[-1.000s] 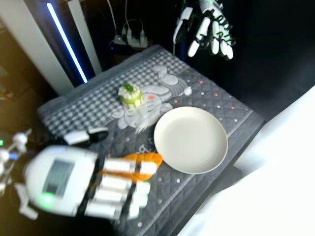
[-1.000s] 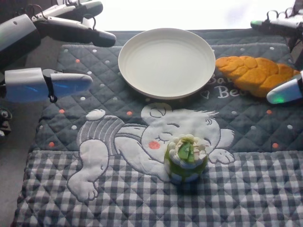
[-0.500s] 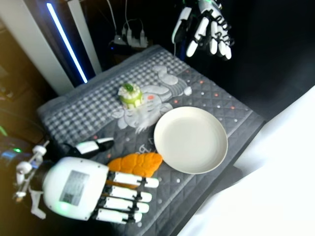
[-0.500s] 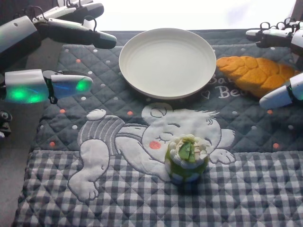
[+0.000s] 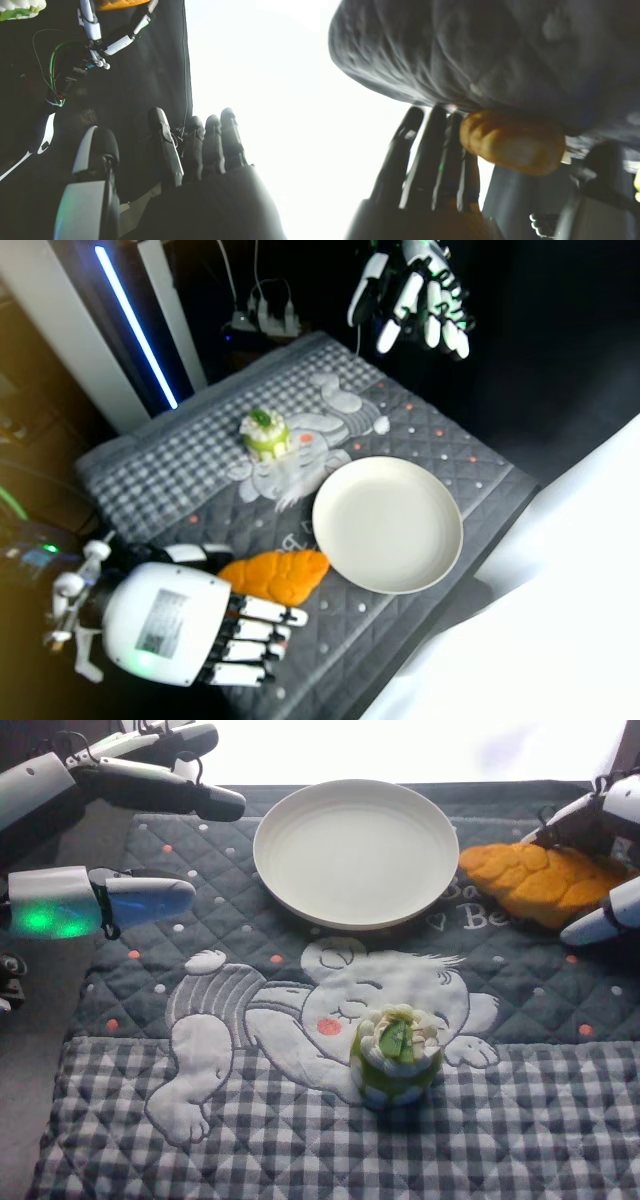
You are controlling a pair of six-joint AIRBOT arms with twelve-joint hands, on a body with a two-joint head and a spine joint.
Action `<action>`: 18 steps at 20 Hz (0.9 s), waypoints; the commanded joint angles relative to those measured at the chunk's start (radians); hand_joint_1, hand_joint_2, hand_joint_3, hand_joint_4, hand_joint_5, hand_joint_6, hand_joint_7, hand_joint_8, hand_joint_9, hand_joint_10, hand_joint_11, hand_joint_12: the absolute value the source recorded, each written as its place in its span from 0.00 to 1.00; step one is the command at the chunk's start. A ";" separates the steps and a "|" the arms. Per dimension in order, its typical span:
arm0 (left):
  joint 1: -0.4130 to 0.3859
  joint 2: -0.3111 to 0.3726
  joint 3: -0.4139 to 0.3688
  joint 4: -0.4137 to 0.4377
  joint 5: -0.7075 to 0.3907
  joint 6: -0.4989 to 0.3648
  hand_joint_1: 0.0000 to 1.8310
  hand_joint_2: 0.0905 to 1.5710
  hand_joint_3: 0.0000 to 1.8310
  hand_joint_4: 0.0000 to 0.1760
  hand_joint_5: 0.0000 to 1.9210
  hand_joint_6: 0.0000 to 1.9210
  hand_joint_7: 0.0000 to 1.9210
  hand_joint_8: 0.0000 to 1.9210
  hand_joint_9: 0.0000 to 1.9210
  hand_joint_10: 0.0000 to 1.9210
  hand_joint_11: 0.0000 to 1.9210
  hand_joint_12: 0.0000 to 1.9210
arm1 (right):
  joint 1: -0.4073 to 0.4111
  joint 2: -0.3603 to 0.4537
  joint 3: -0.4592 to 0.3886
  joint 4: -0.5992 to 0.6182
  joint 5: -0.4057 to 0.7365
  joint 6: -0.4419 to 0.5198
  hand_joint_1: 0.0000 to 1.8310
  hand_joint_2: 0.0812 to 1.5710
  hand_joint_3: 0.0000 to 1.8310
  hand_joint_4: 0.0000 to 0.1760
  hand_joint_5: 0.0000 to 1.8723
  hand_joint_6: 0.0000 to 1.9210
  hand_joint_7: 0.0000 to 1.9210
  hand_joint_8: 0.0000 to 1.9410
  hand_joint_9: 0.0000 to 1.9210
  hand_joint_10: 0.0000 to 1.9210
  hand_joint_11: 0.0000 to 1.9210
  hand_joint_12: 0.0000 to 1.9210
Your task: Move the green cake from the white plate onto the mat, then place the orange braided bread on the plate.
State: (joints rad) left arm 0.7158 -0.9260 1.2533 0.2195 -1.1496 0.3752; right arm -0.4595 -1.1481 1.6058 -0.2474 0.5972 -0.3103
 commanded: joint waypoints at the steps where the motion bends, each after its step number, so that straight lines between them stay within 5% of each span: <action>1: -0.004 0.009 -0.002 -0.046 -0.116 0.001 0.38 0.73 0.00 0.25 0.34 0.00 0.07 0.00 0.00 0.00 0.00 0.00 | 0.000 0.014 0.006 0.012 0.051 0.005 0.77 0.62 0.00 0.00 0.57 0.33 0.74 0.01 0.66 0.38 0.56 0.34; 3: -0.003 0.009 -0.002 -0.047 -0.118 0.002 0.38 0.73 0.00 0.25 0.34 0.00 0.07 0.00 0.00 0.00 0.00 0.00 | 0.000 0.014 0.006 0.012 0.051 0.005 0.77 0.63 0.00 0.00 0.55 0.42 0.73 0.01 0.61 0.46 0.53 0.31; 10: 0.005 0.010 -0.003 -0.056 -0.127 0.003 0.38 0.73 0.00 0.25 0.34 0.00 0.07 0.00 0.00 0.00 0.00 0.00 | 0.000 0.033 -0.008 0.012 0.138 0.048 0.77 0.63 0.00 0.00 0.56 0.38 0.73 0.02 0.62 0.46 0.48 0.38; 15: 0.021 0.011 -0.003 -0.074 -0.138 0.008 0.38 0.73 0.00 0.25 0.34 0.00 0.07 0.00 0.00 0.00 0.00 0.00 | 0.000 0.093 -0.082 0.012 0.266 0.057 0.76 0.64 0.00 0.00 0.54 0.41 0.72 0.02 0.58 0.54 0.54 0.53; 16: 0.028 0.012 -0.003 -0.080 -0.145 0.008 0.38 0.73 0.00 0.25 0.34 0.00 0.07 0.00 0.00 0.00 0.00 0.00 | 0.000 0.101 -0.099 0.012 0.304 0.057 0.71 0.62 0.00 0.00 0.59 0.40 0.76 0.03 0.62 0.44 0.55 0.61; 18: 0.046 0.014 -0.004 -0.096 -0.159 0.008 0.38 0.73 0.00 0.25 0.34 0.00 0.07 0.00 0.00 0.00 0.00 0.00 | 0.000 0.126 -0.136 0.012 0.373 0.056 0.70 0.61 0.00 0.00 0.63 0.31 0.77 0.07 0.64 0.42 0.53 0.69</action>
State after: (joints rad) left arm 0.7712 -0.9237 1.2491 0.1669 -1.1805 0.3832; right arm -0.4656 -1.0370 1.4601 -0.2752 0.8223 -0.2630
